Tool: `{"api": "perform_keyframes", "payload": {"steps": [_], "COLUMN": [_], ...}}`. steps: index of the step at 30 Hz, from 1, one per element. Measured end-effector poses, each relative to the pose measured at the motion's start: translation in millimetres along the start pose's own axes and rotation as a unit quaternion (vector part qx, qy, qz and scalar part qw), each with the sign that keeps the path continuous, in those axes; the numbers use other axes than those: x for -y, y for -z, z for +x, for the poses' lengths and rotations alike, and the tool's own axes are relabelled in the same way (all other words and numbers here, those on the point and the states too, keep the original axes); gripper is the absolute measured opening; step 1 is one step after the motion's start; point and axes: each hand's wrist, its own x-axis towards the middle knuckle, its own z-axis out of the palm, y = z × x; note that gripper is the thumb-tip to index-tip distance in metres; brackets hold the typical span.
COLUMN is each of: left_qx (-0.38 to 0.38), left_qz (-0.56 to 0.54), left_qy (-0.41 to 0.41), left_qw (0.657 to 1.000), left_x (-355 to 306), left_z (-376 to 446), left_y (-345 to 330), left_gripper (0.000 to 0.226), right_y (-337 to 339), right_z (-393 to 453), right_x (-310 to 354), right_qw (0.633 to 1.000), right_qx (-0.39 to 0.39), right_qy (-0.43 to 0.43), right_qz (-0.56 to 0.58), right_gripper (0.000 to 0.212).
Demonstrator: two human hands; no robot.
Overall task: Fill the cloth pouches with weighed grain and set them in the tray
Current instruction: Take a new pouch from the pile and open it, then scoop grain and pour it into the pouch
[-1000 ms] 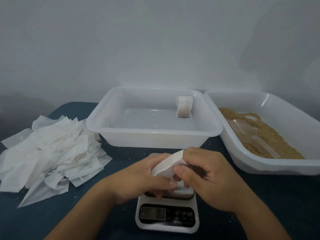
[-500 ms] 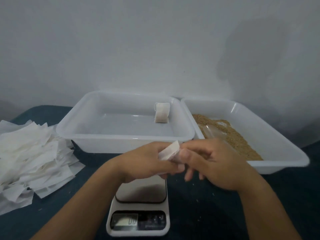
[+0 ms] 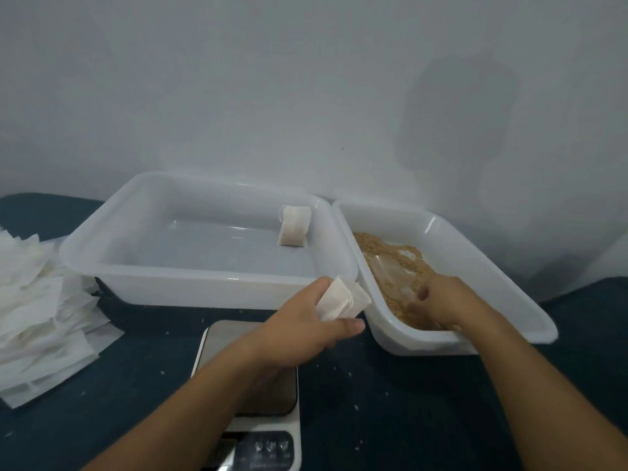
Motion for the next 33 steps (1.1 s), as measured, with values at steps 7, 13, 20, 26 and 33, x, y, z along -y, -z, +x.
{"api": "perform_keyframes", "payload": {"steps": [7,13,20,26,33], "left_qx": [-0.015,-0.017,-0.011,-0.030,-0.049], "left_qz": [-0.010,-0.034,-0.040,-0.010,0.012], "left_qy": [0.012,0.037,0.018,-0.017,-0.018], "left_qw": [1.000,0.999,0.999,0.999,0.999], "left_x": [6,10,12,15,14], "left_z": [6,8,10,12,11], "left_y": [-5,-3,-1,-3,-2], "left_gripper": [0.025,0.018,0.028,0.026,0.029], "right_y": [29,74,108,62,3], "right_z": [-7,-27,-41,-25,29], "right_x": [-7,-52,-85,-38,6], "right_qw": [0.999,0.997,0.997,0.992,0.985], "right_qx": [-0.003,0.028,0.076,0.064,0.005], "right_qy": [-0.001,-0.007,-0.002,0.048,0.023], "right_qz": [-0.051,-0.071,-0.027,0.094,0.170], "right_gripper": [0.045,0.020,0.007,0.039,0.048]}}
